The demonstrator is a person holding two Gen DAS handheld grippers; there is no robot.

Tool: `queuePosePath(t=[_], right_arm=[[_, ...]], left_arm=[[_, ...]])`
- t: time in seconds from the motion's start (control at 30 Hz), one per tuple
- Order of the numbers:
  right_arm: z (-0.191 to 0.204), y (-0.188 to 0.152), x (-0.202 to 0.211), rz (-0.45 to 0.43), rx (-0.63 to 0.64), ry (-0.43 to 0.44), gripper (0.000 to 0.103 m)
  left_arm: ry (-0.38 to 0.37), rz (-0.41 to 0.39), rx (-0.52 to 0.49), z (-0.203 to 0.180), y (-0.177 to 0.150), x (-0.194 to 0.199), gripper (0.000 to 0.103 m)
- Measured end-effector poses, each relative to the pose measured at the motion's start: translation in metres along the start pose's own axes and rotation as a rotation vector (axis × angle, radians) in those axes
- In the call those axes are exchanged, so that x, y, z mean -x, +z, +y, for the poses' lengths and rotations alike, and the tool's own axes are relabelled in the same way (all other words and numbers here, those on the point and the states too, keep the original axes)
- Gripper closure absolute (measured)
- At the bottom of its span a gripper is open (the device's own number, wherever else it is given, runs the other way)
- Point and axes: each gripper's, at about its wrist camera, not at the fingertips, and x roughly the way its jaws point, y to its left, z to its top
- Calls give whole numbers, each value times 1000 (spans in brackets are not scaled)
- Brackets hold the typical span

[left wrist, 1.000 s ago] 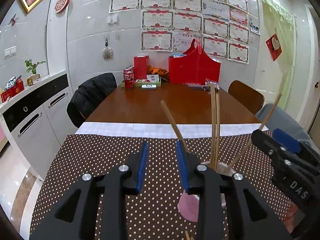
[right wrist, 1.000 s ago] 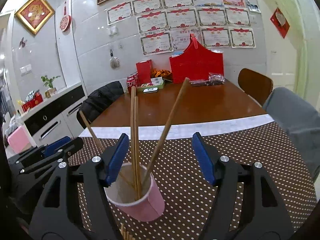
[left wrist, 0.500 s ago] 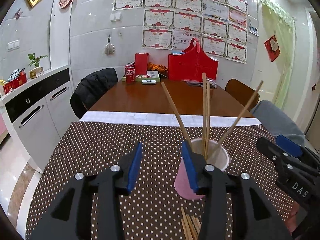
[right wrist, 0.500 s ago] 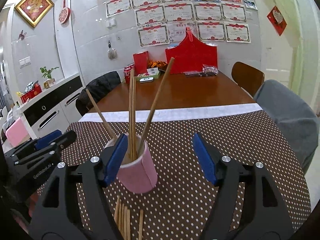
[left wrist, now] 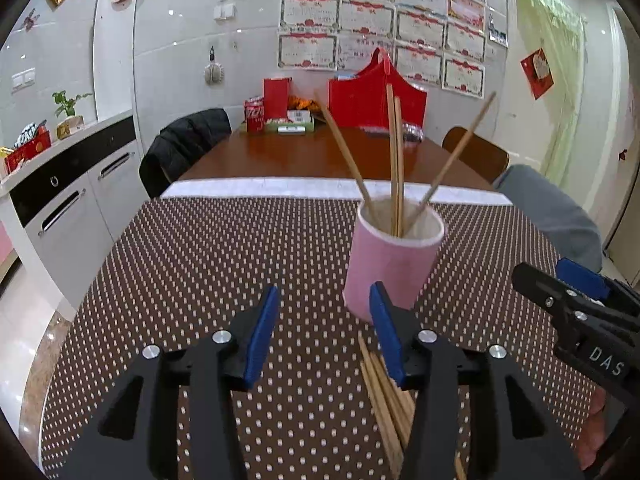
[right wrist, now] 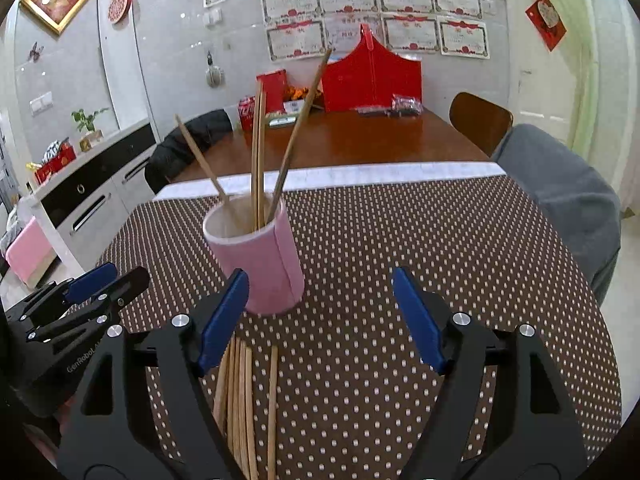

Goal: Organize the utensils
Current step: 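Withdraw both open grippers from the cup back toward the chopstick pile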

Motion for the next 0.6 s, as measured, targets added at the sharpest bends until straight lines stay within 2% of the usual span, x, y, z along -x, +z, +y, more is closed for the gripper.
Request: queuePosePath(t=[0.6], right_arm=[[-1, -62, -34, 224, 54, -10, 28]], left_arm=[[19, 175, 25, 17, -59, -25, 52]])
